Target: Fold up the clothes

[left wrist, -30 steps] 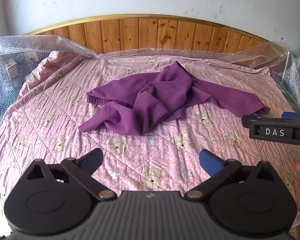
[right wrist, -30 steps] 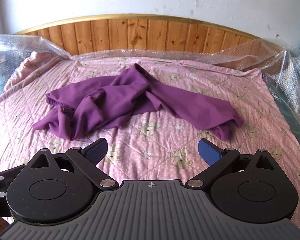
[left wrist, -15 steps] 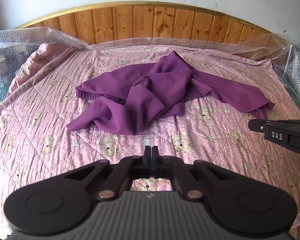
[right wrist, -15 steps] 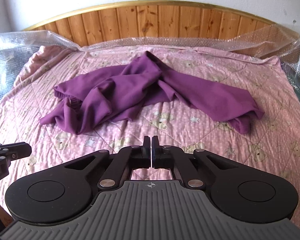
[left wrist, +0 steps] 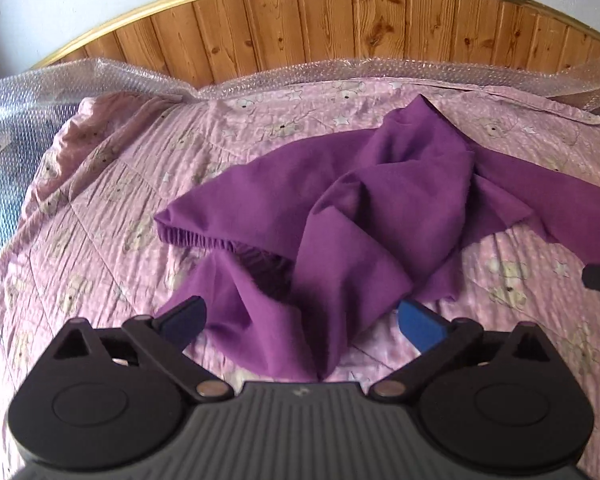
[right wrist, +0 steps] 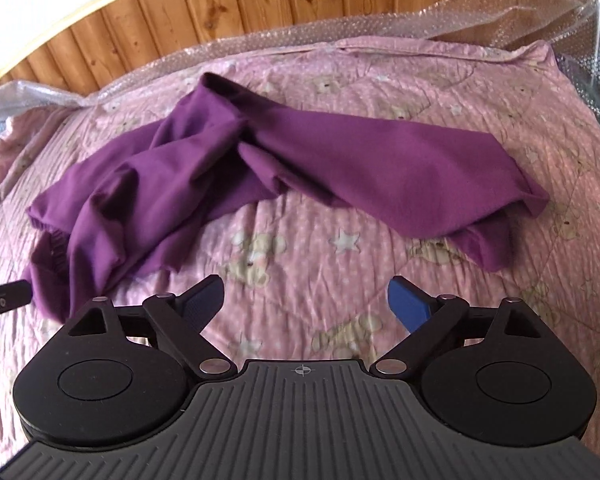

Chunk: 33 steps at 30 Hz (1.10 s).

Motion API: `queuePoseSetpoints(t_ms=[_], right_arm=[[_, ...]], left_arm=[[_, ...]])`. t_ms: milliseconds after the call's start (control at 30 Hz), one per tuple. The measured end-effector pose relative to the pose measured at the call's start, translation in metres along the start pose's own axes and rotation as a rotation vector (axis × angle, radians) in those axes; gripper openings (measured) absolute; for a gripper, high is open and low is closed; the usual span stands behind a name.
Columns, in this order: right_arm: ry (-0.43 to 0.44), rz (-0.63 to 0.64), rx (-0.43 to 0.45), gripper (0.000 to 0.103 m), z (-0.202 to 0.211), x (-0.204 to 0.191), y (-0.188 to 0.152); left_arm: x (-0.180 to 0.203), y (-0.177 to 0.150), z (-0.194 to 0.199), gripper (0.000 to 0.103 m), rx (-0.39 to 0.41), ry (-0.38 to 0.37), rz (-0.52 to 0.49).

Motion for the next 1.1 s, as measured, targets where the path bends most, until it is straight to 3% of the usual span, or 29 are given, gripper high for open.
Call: queuePoseSetpoints(t_ms=[100,200,233,300,333,400,433,467,533,600,633,733,800,833,900,933,967,1033,1100], right_arm=[[0.03,0.029,0.029,0.096,-0.03,-0.01,0.028],[-0.014,0.161,0.055,0.099,-0.078,-0.023,0.046],[-0.037,0.216,0.046,0.099,-0.099,-0.025,0.048],[-0.019,0.292,-0.004,0.092,-0.135,-0.025,0.049],[0.016,0.319,-0.036,0.071,-0.149,-0.024,0.049],[0.076,0.377,-0.018,0.044,-0.156,-0.02,0.052],[0.093,0.378,-0.003,0.013,-0.153,-0.014,0.058],[0.104,0.36,0.011,0.006,-0.148,-0.006,0.066],[0.065,0.319,0.073,0.0,-0.12,0.016,0.08],[0.001,0.264,0.133,0.0,-0.078,0.047,0.086],[-0.032,0.232,0.138,0.0,-0.058,0.065,0.083],[-0.151,0.181,-0.014,0.0,-0.038,0.108,0.041],[-0.212,0.146,-0.14,0.0,-0.038,0.124,0.009],[-0.214,0.108,-0.152,0.01,-0.03,0.124,0.002],[-0.118,0.024,-0.082,0.037,-0.008,0.101,0.009],[-0.056,0.009,-0.053,0.072,-0.004,0.083,0.014],[0.003,0.013,-0.029,0.091,-0.005,0.061,0.02],[0.133,0.036,0.0,0.092,-0.015,0.011,0.031],[0.24,0.049,-0.066,0.094,-0.039,-0.048,0.027]], left_arm=[[0.005,0.012,-0.042,0.103,-0.016,0.016,-0.049],[0.017,0.015,-0.089,0.103,-0.064,0.002,-0.111],[0.02,0.016,-0.101,0.092,-0.077,-0.012,-0.127],[0.022,0.021,-0.109,0.049,-0.065,-0.063,-0.114],[0.02,0.027,-0.106,0.009,-0.066,-0.098,-0.091],[0.012,0.041,-0.087,0.008,-0.013,-0.17,-0.05],[0.006,0.047,-0.069,0.007,0.041,-0.215,-0.053],[0.001,0.05,-0.048,0.007,0.094,-0.247,-0.073],[-0.014,0.046,0.0,0.007,0.176,-0.345,-0.122],[-0.026,0.021,0.031,0.007,0.153,-0.454,-0.158],[-0.026,0.001,0.035,0.007,0.098,-0.496,-0.186],[-0.015,-0.07,0.018,0.008,-0.068,-0.496,-0.267],[-0.015,-0.091,0.009,0.009,-0.106,-0.476,-0.283],[-0.017,-0.091,0.008,0.017,-0.094,-0.462,-0.277],[-0.034,-0.074,0.01,0.038,-0.048,-0.444,-0.223],[-0.042,-0.066,0.01,0.051,-0.024,-0.435,-0.196],[-0.05,-0.058,0.011,0.062,-0.001,-0.426,-0.17],[-0.067,-0.041,0.012,0.068,0.045,-0.403,-0.118],[-0.091,-0.022,0.014,0.074,0.071,-0.314,-0.071]])
Point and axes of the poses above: each gripper's, at about its wrist camera, not at the fingertips, and z roughly against the way its jaws point, x to its right, y to its top, the point moved 2 cm from there along -z, roughly the way its jaws point, and after that the axes turned 7 degrees about x, right-handed, at the moved point
